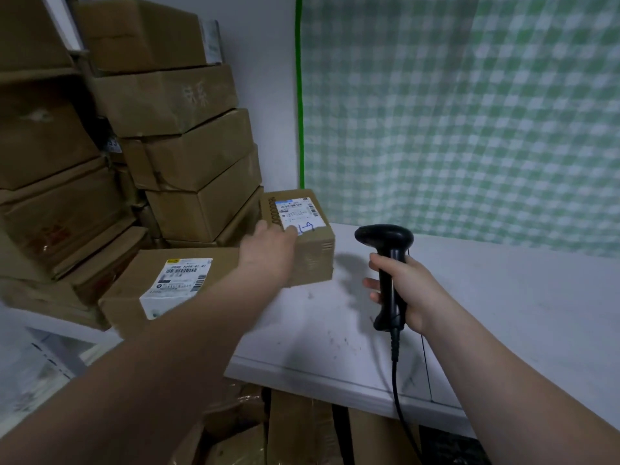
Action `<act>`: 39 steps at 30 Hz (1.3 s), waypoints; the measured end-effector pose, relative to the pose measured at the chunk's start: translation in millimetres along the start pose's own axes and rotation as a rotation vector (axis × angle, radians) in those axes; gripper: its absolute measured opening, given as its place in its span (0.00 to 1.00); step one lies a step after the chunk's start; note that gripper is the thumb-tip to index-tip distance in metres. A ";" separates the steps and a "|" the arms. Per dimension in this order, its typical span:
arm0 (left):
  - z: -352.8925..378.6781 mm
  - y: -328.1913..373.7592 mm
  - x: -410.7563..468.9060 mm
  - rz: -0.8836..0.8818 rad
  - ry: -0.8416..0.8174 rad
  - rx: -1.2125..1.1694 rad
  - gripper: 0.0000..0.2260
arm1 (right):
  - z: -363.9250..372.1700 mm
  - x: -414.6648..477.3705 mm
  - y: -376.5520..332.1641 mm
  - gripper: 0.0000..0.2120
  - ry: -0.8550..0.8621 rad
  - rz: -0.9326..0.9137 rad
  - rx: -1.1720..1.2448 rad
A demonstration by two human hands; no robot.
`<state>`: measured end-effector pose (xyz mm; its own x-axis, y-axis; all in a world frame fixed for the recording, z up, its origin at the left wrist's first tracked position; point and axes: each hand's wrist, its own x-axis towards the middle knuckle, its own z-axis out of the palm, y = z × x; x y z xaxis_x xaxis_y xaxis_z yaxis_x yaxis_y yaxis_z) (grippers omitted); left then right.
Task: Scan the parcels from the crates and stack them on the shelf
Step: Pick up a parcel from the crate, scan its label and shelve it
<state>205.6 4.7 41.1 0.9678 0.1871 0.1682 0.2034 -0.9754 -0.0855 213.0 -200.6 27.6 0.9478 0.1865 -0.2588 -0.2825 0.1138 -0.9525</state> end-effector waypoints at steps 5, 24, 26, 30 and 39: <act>10.7 -24.0 29.9 0.025 -0.070 -0.114 0.19 | 6.2 15.8 5.5 0.13 -0.019 0.033 -0.026; 15.5 -38.6 21.3 -0.179 -0.177 0.063 0.40 | 20.4 25.3 11.8 0.13 -0.039 0.055 -0.067; 16.0 -40.6 4.6 -0.216 -0.312 0.061 0.47 | 22.7 22.7 11.7 0.13 -0.045 0.056 -0.073; 18.2 -50.6 -17.7 -0.192 -0.413 0.086 0.45 | 31.9 14.8 12.4 0.11 -0.054 0.054 -0.090; 17.8 -59.6 -17.2 -0.039 -0.129 -0.025 0.39 | 42.3 1.5 7.2 0.13 -0.064 0.027 -0.097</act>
<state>179.5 61.7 25.8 0.9705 0.2370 0.0436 0.2392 -0.9693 -0.0567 206.0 -158.3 27.1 0.9278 0.2507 -0.2763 -0.2888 0.0139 -0.9573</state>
